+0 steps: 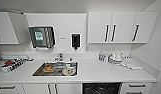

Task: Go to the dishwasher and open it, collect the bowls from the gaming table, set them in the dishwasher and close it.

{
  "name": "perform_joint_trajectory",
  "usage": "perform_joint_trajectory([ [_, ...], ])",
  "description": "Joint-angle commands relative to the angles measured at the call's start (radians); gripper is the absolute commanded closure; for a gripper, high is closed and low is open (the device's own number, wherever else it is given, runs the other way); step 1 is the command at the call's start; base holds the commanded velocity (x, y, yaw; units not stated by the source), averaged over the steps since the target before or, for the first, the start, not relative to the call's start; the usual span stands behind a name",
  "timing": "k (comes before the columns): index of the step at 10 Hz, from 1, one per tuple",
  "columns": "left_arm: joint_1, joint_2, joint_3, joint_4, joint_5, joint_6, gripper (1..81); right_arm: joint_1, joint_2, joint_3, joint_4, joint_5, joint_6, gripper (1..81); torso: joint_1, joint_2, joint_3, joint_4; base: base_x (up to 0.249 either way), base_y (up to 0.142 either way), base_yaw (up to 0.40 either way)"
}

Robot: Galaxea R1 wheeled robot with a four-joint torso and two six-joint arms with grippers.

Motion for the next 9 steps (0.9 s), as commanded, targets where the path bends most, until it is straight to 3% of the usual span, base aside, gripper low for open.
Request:
perform_joint_trajectory([
  [1, -0.051, 0.0, -0.002, -0.006, 0.049, 0.005, 1.0, 0.052, -0.002, 0.001, -0.006, -0.058, 0.0, 1.0, 0.0, 0.0, 0.0, 0.0, 0.0, 0.0, 0.0],
  [6, -0.051, -0.003, -0.002, 0.004, 0.05, 0.008, 1.0, 0.061, -0.002, -0.005, -0.007, -0.058, 0.0, 1.0, 0.0, 0.0, 0.0, 0.0, 0.0, 0.0, 0.022],
  [9, -0.051, -0.004, -0.002, 0.004, 0.049, 0.01, 1.0, 0.059, 0.0, -0.005, -0.007, -0.058, 0.0, 1.0, 0.0, 0.0, 0.0, 0.0, 0.0, 0.0, 0.285],
])
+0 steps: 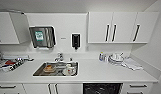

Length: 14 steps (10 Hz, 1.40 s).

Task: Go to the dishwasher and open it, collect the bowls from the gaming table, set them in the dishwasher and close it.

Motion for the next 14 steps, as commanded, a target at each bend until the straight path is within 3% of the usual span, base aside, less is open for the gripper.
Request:
perform_joint_trajectory([
  [1, -0.049, -0.005, -0.002, 0.003, 0.05, 0.008, 1.0, 0.057, -0.003, -0.003, -0.007, -0.059, -0.001, 1.0, 0.0, 0.0, 0.0, 0.0, 0.0, 0.0, 0.358],
  [6, -0.047, -0.007, 0.003, 0.031, 0.036, 0.01, 1.0, 0.058, -0.003, -0.006, -0.007, -0.061, -0.001, 1.0, 0.0, 0.0, 0.0, 0.0, 0.0, 0.0, 0.364],
  [9, -0.047, -0.016, 0.003, 0.031, 0.035, 0.012, 1.0, 0.058, -0.003, -0.003, -0.022, -0.061, -0.036, 1.0, 0.0, 0.0, 0.0, 0.0, 0.0, 0.0, 0.366],
  [14, -0.047, -0.02, 0.003, 0.031, 0.029, 0.012, 1.0, 0.052, -0.006, -0.006, -0.022, -0.061, -0.036, 1.0, 0.0, 0.0, 0.0, 0.0, 0.0, 0.0, 0.366],
])
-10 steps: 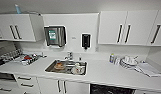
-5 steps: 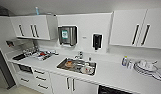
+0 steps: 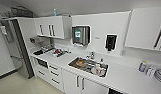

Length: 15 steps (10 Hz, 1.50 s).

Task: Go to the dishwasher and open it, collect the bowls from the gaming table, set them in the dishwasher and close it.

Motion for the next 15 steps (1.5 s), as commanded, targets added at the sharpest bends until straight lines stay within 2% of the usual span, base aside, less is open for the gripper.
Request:
perform_joint_trajectory([
  [1, -0.052, -0.003, 0.002, 0.009, 0.043, 0.01, 1.0, 0.052, -0.004, -0.004, -0.009, -0.06, -0.005, 1.0, 0.0, 0.0, 0.0, 0.0, 0.0, 0.0, 0.366],
  [9, -0.052, -0.007, 0.002, 0.018, 0.043, 0.01, 1.0, 0.043, -0.016, 0.011, -0.023, -0.06, -0.009, 1.0, 0.0, 0.0, 0.0, 0.0, 0.0, 0.0, 0.366],
  [11, -0.049, -0.032, 0.034, 0.024, 0.043, 0.01, 1.0, 0.041, -0.077, 0.118, -0.028, -0.06, -0.009, 1.0, 0.0, 0.0, 0.0, 0.0, 0.0, 0.0, 0.366],
  [12, -0.049, -0.062, 0.073, 0.024, 0.042, 0.01, 1.0, 0.041, -0.134, 0.207, -0.028, -0.06, -0.009, 1.0, 0.0, 0.0, 0.0, 0.0, 0.0, 0.0, 0.366],
  [13, -0.046, -0.087, 0.109, 0.023, 0.034, 0.009, 1.0, 0.041, -0.163, 0.249, -0.028, -0.06, -0.009, 1.0, 0.0, 0.0, 0.0, 0.0, 0.0, 0.0, 0.366],
  [15, -0.043, -0.115, 0.129, 0.017, 0.023, 0.009, 1.0, 0.041, -0.166, 0.236, -0.032, -0.061, -0.009, 1.0, 0.0, 0.0, 0.0, 0.0, 0.0, 0.0, 0.366],
])
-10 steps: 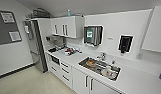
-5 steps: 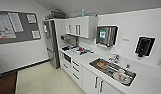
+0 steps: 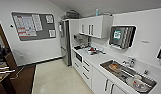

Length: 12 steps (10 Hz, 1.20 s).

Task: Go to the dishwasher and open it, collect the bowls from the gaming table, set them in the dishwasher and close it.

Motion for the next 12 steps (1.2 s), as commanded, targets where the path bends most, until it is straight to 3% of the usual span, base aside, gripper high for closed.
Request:
perform_joint_trajectory([
  [1, -0.044, -0.036, 0.021, 0.001, 0.037, 0.007, 1.0, 0.043, -0.042, 0.016, -0.018, -0.064, -0.005, 1.0, 0.0, 0.0, 0.0, 0.0, 0.0, 0.0, 0.366],
  [12, -0.044, -0.02, 0.013, 0.008, 0.037, 0.007, 1.0, 0.041, -0.025, 0.016, -0.017, -0.061, -0.005, 1.0, 0.0, 0.0, 0.0, 0.0, 0.0, 0.0, 0.366],
])
